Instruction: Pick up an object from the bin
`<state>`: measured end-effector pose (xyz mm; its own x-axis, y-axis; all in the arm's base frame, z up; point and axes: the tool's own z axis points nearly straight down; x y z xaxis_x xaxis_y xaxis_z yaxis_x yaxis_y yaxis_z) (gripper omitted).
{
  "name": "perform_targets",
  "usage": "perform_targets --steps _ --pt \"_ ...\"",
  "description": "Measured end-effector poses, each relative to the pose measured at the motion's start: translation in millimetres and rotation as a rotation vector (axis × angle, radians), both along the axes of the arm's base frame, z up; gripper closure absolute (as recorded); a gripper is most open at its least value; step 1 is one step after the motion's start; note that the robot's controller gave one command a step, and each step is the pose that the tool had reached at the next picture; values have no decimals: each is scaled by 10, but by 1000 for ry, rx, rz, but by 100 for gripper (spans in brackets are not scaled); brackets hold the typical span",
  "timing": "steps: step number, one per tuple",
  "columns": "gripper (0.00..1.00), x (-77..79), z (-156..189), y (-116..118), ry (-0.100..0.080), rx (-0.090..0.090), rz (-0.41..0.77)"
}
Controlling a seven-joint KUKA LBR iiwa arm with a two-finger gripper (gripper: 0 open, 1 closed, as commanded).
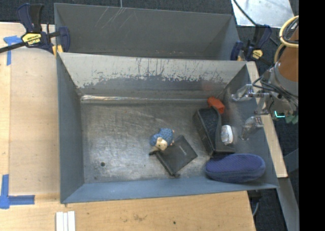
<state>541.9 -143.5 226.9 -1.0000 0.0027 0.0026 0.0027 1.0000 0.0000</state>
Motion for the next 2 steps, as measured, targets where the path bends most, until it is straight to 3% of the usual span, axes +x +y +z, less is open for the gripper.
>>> perform_targets --steps 1,2 --pt "0 -270 -1126 266 -42 -7 -40" --pt "0 -64 -976 788 -11 1 42"
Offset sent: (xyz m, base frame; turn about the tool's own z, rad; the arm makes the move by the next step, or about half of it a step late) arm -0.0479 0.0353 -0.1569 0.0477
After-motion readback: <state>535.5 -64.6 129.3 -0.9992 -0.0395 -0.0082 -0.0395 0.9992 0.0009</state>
